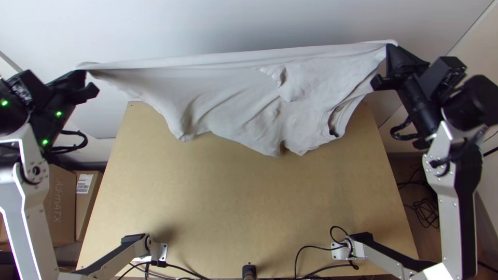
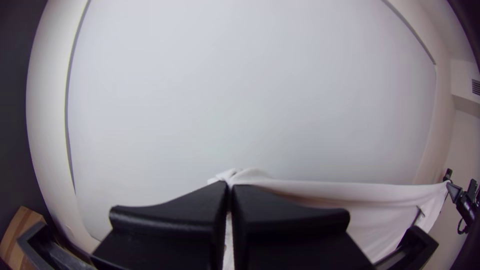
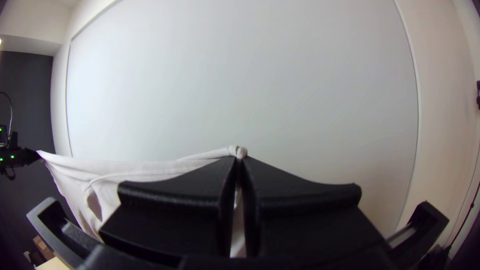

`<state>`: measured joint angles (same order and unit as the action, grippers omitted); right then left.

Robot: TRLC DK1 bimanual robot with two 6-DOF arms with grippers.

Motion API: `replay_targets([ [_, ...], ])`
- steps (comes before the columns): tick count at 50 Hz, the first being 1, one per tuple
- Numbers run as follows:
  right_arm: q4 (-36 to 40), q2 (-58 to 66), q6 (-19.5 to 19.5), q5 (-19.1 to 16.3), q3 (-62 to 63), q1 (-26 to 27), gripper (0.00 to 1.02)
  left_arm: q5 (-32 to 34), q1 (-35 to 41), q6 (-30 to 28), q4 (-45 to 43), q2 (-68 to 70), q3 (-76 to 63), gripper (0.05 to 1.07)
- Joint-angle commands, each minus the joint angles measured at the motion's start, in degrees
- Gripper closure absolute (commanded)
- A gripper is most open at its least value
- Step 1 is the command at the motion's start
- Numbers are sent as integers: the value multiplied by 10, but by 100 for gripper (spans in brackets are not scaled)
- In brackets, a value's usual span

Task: Fold the t-shirt

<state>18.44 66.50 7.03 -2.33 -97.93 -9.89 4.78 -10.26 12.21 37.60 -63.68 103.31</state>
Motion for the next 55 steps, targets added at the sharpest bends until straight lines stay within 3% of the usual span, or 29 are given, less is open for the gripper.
replay_targets([
  [1,-15,-66,6,28,-21,-9,100,-19,-19,1,-8,55,15,105],
  [11,14,-170,7,28,14,-41,100,-17,-19,-14,-10,144,13,105],
  [19,55,-233,36,27,23,-43,100,-15,-3,-21,-20,211,-21,105],
  [28,92,-270,48,26,16,-42,100,-11,11,-47,-10,259,-41,105],
  [37,125,-276,76,22,20,-42,100,7,13,-37,25,269,-56,105],
  [44,130,-293,87,23,107,-41,100,13,26,-22,38,302,-162,105],
  [55,131,-363,124,22,339,-57,100,23,55,-25,53,382,-428,105],
])
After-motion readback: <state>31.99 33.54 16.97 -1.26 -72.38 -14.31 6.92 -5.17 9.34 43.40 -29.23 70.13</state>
